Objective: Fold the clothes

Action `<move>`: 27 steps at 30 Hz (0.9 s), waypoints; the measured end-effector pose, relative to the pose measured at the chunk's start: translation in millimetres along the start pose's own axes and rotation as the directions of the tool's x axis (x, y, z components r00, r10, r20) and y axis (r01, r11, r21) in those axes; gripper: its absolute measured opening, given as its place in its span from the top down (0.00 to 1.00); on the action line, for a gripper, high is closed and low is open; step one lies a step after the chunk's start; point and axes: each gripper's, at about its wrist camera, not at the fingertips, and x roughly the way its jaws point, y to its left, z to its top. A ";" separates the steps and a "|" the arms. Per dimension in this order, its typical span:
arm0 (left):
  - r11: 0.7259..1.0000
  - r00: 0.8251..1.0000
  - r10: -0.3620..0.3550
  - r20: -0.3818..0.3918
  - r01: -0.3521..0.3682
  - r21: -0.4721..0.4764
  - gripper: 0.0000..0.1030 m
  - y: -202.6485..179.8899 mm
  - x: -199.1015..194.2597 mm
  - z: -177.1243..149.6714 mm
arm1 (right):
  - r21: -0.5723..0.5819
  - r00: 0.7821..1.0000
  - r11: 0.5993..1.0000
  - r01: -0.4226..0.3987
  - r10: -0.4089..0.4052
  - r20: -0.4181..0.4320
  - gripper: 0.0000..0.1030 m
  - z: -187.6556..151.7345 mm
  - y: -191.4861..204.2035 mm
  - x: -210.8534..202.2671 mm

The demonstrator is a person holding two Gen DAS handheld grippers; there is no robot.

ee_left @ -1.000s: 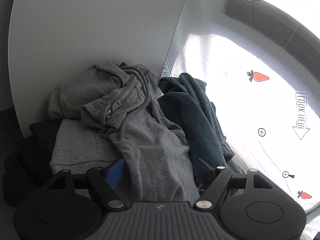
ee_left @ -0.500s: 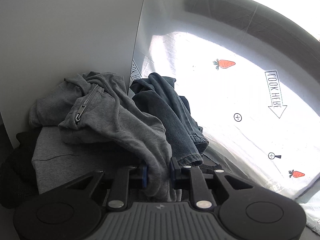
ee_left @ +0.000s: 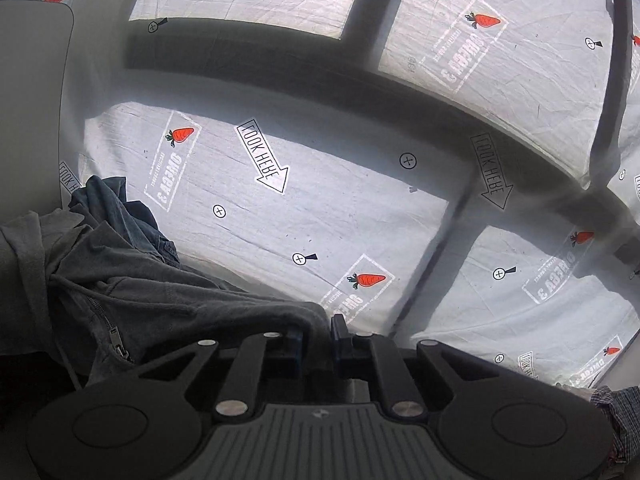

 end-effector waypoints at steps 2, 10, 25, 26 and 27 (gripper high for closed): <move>0.996 0.996 -0.086 -0.027 0.087 0.037 0.87 -41.3 -7.1 -11.9 | 0.029 0.999 0.998 0.051 -0.052 0.016 0.47 -4.1 -36.3 -21.7; 0.951 0.881 -0.304 -0.361 0.305 -0.057 0.80 -155.3 38.8 -107.6 | 0.182 0.971 0.955 0.236 -0.238 -0.009 0.46 -38.7 -156.3 -82.6; 0.988 0.899 0.130 -0.419 -0.150 -0.016 0.45 -13.4 36.6 -136.0 | 0.233 0.984 0.958 0.168 -0.151 -0.089 0.36 -61.2 -139.4 -62.2; 0.984 0.887 0.166 -0.431 -0.180 0.008 0.42 -2.1 35.4 -138.8 | 0.228 0.985 0.960 0.163 -0.143 -0.101 0.35 -61.7 -132.6 -59.1; 0.980 0.876 0.190 -0.444 -0.199 0.027 0.38 6.1 34.8 -142.5 | 0.221 0.984 0.962 0.157 -0.134 -0.116 0.35 -63.0 -123.5 -55.3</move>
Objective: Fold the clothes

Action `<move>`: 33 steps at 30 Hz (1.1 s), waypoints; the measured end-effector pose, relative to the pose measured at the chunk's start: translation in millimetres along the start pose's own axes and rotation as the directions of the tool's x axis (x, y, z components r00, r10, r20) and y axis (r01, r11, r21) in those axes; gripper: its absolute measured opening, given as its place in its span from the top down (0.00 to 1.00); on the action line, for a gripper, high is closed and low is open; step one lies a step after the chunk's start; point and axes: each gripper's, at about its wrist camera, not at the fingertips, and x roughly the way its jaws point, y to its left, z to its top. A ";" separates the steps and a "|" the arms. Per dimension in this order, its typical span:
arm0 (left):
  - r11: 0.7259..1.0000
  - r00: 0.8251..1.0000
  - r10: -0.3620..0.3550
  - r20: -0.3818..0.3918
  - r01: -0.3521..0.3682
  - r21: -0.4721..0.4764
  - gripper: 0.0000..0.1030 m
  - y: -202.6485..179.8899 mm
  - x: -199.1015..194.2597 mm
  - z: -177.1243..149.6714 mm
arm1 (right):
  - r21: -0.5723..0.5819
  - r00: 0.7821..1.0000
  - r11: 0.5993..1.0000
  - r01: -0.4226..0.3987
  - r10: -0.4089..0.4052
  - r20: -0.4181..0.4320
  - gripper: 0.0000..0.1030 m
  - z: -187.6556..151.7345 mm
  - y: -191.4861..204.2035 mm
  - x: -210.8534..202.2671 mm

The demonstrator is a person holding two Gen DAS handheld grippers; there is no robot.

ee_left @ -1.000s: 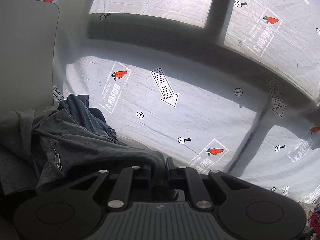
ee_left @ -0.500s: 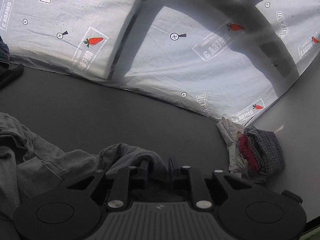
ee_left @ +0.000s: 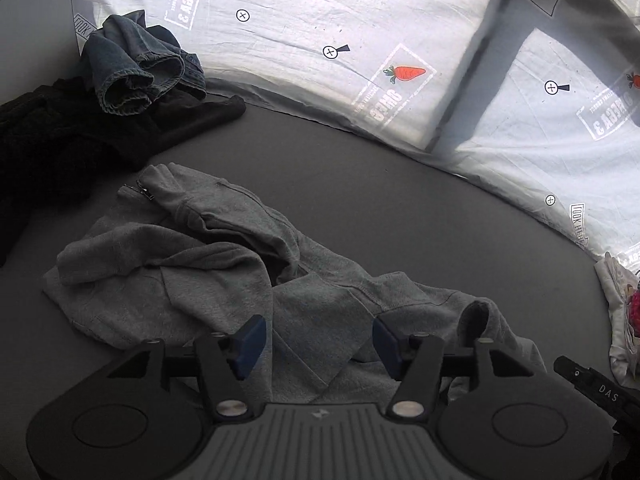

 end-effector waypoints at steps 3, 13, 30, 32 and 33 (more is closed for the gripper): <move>0.998 0.997 0.064 -0.046 -0.063 0.030 0.34 23.4 9.3 -11.0 | -0.014 0.999 1.000 -0.001 0.000 -0.041 0.31 -9.9 19.2 4.4; 0.999 0.986 0.001 -0.167 0.008 0.051 0.29 46.6 44.3 -20.0 | 0.079 0.982 0.988 0.132 -0.119 -0.149 0.21 -44.9 24.3 10.4; 0.995 0.974 -0.065 -0.216 0.080 0.064 0.90 53.5 99.4 -8.5 | 0.281 0.978 0.958 0.056 0.003 -0.208 0.54 -64.7 -3.7 47.8; 0.995 0.973 -0.086 -0.215 0.094 0.024 0.92 58.1 102.4 -2.7 | 0.252 0.977 0.965 0.068 -0.012 -0.214 0.62 -55.3 0.3 58.8; 0.995 0.972 -0.095 -0.215 0.099 0.006 0.92 59.6 104.7 0.2 | 0.237 0.977 0.969 0.067 -0.016 -0.211 0.73 -50.5 1.9 64.0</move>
